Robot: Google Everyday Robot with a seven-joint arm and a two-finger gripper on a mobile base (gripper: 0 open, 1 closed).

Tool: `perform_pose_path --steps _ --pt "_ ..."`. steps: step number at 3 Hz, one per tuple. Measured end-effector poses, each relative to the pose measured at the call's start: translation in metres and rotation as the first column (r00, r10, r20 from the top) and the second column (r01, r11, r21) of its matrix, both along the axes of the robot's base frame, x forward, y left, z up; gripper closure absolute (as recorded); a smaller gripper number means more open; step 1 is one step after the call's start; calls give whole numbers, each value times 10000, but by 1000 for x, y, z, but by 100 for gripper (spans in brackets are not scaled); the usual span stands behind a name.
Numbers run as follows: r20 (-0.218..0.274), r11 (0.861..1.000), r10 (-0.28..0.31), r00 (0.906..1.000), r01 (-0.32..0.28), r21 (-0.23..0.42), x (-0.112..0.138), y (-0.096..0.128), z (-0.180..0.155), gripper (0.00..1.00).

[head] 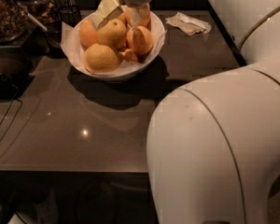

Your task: Pick orange from white bowl

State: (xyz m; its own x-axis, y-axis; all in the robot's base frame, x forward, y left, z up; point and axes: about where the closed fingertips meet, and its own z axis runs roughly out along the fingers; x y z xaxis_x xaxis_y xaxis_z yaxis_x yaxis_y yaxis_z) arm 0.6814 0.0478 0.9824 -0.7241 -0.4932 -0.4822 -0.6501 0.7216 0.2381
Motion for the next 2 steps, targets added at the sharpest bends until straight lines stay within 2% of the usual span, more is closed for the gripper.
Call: perform_pose_path --steps 1,2 --pt "66 9998 -155 9999 156 -87 -1 -1 -3 26" --pt "198 9994 -207 9996 212 -264 3 -3 -3 32"
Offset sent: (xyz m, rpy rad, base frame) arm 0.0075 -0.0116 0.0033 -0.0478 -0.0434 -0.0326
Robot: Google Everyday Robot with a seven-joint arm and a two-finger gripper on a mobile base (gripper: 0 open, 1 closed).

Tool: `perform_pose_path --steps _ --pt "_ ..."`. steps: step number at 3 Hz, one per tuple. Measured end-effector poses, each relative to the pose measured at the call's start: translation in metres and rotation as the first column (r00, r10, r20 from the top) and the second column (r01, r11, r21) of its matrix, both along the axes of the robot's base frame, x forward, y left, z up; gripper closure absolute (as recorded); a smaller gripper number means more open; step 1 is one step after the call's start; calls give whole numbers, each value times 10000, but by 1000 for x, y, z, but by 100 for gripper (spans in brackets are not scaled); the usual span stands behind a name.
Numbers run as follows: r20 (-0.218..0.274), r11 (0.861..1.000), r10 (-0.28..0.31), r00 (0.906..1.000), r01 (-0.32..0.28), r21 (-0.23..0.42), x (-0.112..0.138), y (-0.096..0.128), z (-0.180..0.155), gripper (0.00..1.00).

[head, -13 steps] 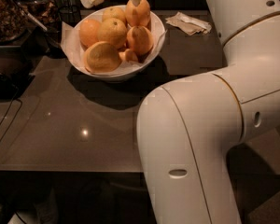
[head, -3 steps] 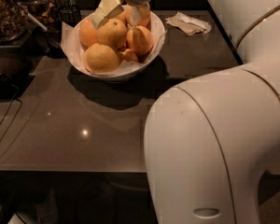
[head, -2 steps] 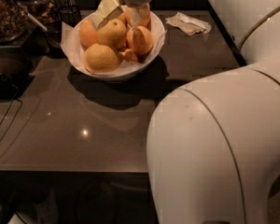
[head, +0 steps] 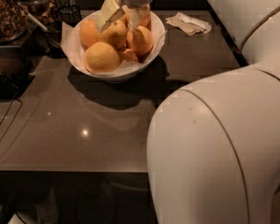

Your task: Pick orange from white bowl

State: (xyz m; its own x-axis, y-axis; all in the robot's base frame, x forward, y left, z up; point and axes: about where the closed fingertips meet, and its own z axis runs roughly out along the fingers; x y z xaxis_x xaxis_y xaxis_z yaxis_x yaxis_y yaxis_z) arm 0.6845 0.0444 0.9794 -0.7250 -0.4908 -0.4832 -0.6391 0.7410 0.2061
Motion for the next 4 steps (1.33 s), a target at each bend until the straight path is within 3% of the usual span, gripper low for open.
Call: perform_pose_path --steps 1,3,4 --pt "147 9996 225 9996 -222 -179 9 2 1 33" --pt "11 9970 763 9971 -764 146 19 20 -6 33" --pt "-164 9969 735 9972 -730 298 19 20 -11 33"
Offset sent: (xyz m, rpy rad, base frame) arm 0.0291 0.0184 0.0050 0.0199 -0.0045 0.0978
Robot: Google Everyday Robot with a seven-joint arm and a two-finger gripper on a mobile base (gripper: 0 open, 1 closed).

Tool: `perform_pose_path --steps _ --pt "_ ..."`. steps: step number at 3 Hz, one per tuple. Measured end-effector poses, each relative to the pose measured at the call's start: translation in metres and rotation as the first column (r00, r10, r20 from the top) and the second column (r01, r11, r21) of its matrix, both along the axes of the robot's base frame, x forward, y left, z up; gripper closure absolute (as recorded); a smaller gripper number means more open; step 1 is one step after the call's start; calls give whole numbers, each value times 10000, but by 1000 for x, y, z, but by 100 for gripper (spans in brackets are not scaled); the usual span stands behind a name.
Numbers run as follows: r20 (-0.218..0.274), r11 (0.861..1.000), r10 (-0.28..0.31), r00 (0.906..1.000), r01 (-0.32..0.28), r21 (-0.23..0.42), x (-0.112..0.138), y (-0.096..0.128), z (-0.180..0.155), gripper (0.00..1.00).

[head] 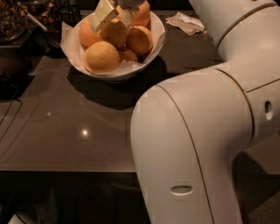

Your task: Pick orange from white bowl

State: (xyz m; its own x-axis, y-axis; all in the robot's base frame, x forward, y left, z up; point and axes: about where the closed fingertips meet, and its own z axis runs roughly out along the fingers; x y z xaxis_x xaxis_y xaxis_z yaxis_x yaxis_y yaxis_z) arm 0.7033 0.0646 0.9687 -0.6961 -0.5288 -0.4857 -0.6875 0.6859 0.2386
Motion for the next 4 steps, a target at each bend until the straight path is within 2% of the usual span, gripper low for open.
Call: perform_pose_path --steps 2,4 --pt "-217 9993 -353 9991 354 69 -8 -16 -4 32" --pt "-272 9993 -317 9991 322 163 -7 -17 -4 36"
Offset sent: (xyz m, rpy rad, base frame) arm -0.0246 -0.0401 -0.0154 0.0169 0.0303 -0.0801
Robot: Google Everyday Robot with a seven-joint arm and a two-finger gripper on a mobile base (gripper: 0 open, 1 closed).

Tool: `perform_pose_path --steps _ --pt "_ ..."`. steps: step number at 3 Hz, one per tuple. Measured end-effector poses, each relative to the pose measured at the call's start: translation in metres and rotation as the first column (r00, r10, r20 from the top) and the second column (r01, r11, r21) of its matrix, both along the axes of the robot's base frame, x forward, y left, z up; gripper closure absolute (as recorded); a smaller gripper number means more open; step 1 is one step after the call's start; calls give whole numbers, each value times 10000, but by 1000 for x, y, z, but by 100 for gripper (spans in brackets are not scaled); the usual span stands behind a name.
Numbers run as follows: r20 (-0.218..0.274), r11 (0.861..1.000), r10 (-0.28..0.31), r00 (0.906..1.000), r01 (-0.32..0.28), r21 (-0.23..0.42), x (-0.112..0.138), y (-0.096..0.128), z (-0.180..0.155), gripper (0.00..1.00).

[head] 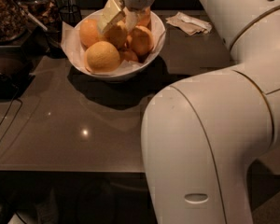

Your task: Pick orange from white bowl

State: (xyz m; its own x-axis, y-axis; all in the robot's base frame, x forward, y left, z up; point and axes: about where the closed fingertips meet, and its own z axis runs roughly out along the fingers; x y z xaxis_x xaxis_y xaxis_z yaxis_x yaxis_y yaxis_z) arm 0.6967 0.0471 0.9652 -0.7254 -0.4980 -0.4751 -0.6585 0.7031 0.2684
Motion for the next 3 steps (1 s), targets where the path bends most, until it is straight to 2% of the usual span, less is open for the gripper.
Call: perform_pose_path --steps 3 --pt "-151 9999 37 9999 -35 111 3 -1 0 35"
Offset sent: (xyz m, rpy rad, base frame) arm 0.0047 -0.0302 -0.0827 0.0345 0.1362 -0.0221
